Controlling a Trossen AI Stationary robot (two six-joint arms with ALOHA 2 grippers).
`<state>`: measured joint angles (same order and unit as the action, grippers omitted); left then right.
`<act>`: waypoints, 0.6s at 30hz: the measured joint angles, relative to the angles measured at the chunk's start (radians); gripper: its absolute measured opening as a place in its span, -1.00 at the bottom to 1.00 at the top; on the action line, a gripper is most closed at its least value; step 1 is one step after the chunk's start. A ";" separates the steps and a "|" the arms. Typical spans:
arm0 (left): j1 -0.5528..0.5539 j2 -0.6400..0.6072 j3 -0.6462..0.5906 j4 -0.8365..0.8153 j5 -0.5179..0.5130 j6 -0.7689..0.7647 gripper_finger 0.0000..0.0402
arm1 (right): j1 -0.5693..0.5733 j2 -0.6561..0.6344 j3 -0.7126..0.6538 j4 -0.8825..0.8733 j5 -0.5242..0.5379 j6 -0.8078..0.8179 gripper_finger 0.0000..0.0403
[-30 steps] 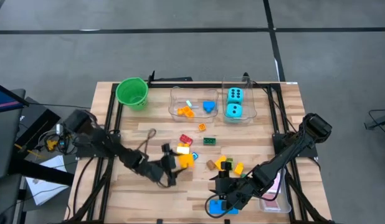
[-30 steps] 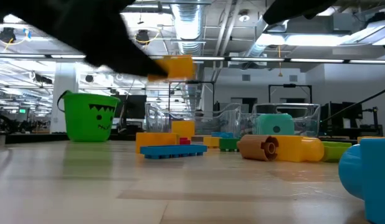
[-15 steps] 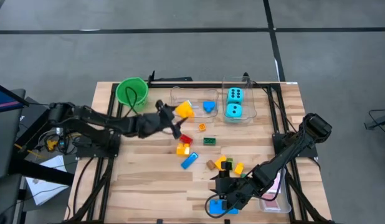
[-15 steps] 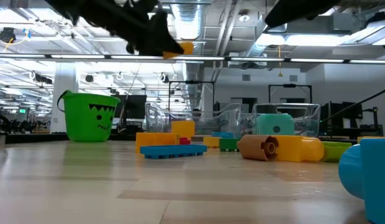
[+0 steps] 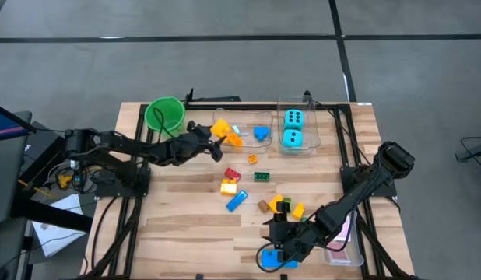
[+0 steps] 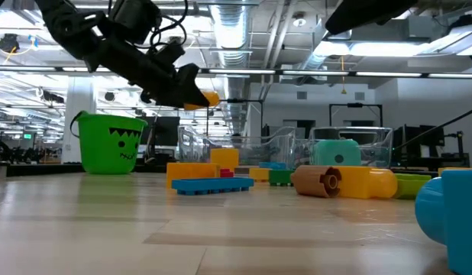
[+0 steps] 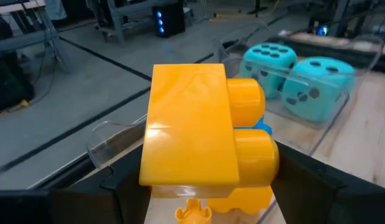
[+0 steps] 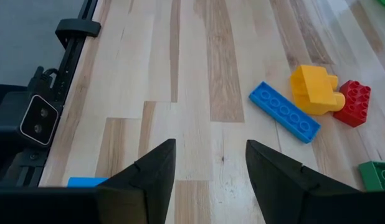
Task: Pick & Place Toys
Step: Put the yellow gamepiece into the left transparent bin
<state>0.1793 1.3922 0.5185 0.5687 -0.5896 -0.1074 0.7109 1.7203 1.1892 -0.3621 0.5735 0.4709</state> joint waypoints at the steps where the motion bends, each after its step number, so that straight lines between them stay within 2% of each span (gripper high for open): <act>1: 0.003 0.000 -0.004 0.010 0.000 -0.008 0.31 | 0.000 0.000 0.000 0.000 0.000 0.000 -0.08; 9: 0.005 0.003 -0.008 0.020 0.000 -0.030 0.32 | -0.002 0.000 0.000 0.003 0.002 -0.002 -0.08; 14: 0.013 0.058 -0.008 0.051 0.027 -0.030 0.32 | -0.008 0.000 0.000 0.003 0.002 -0.007 -0.08; 18: 0.027 0.104 -0.008 0.101 -0.005 -0.027 0.32 | -0.009 0.000 0.000 0.003 0.002 -0.008 -0.08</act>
<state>0.2068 1.4966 0.5102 0.6695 -0.5949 -0.1339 0.7021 1.7203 1.1892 -0.3592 0.5758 0.4627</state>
